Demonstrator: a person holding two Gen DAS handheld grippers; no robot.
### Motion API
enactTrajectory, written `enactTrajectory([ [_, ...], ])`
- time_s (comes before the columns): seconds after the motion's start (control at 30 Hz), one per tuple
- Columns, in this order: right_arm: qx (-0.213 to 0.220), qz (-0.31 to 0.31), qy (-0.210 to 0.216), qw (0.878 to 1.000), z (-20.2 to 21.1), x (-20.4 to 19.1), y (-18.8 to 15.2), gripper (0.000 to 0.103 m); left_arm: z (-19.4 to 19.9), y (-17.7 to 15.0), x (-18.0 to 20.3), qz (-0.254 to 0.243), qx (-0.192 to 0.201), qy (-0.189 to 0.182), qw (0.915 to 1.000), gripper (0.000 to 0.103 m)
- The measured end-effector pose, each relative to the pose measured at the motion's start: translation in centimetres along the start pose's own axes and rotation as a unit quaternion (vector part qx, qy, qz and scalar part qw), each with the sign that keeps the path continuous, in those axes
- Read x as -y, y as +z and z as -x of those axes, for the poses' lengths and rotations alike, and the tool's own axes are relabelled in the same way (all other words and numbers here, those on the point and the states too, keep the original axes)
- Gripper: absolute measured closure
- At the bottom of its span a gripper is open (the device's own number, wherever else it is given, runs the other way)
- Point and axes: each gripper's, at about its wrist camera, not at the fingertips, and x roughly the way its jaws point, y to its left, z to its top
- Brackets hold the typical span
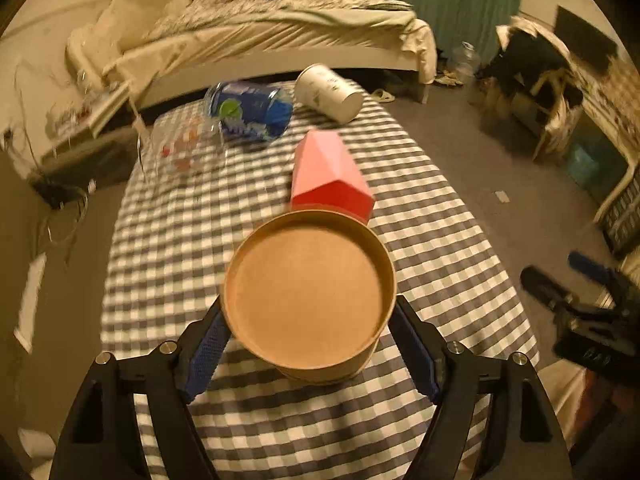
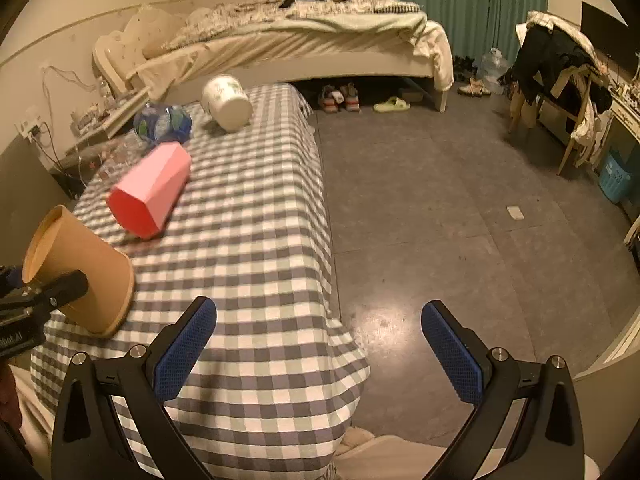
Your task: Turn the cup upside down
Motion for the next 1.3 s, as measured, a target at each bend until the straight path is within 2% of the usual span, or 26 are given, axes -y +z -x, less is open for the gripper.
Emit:
enactTrajectory([
  [0.07, 0.013, 0.0, 0.003, 1.0, 0.8, -0.2, 0.3, 0.0, 0.5, 0.2, 0.4, -0.012, 0.016, 0.009, 0.9998, 0.012],
  [0.13, 0.023, 0.0, 0.004, 1.0, 1.5, -0.5, 0.5, 0.0, 0.6, 0.3, 0.4, -0.013, 0.017, 0.002, 0.9998, 0.012],
  [0.3, 0.039, 0.003, -0.001, 0.999, 3.7, -1.0, 0.8, 0.0, 2.2, 0.6, -0.2, 0.013, 0.031, -0.008, 0.9994, 0.012],
  [0.5, 0.092, 0.004, 0.012, 0.996, 9.3, -1.8, 2.3, 0.0, 8.4, 1.7, -0.8, 0.023, 0.098, -0.009, 0.9949, 0.012],
  [0.53, 0.102, 0.007, 0.014, 0.995, 10.5, -2.1, 2.6, 0.0, 9.7, 1.8, -1.1, 0.028, 0.112, -0.01, 0.9933, 0.011],
  [0.57, 0.109, 0.01, 0.015, 0.994, 11.3, -2.4, 2.9, 0.0, 11.0, 1.9, -1.3, 0.034, 0.125, -0.01, 0.9915, 0.004],
  [0.67, 0.134, 0.017, 0.022, 0.991, 14.3, -3.6, 3.2, 0.0, 14.7, 1.3, -2.2, 0.051, 0.165, -0.002, 0.985, 0.002],
  [0.83, 0.155, 0.02, 0.04, 0.987, 17.5, -5.4, 2.5, 0.0, 18.5, -1.0, -4.0, 0.079, 0.199, 0.023, 0.9764, 0.002],
  [0.97, 0.161, 0.03, 0.041, 0.986, 18.5, -6.8, 1.4, 0.0, 19.4, -3.3, -5.3, 0.11, 0.207, 0.043, 0.9712, 0.002],
  [1.1, 0.156, 0.042, 0.045, 0.986, 18.4, -8.0, 0.2, 0.0, 19.2, -5.4, -5.5, 0.109, 0.207, 0.064, 0.9701, 0.002],
  [1.3, 0.144, 0.057, 0.044, 0.987, 17.7, -9.4, -0.8, 0.0, 18.3, -6.2, -6.0, 0.121, 0.193, 0.056, 0.9722, 0.002],
])
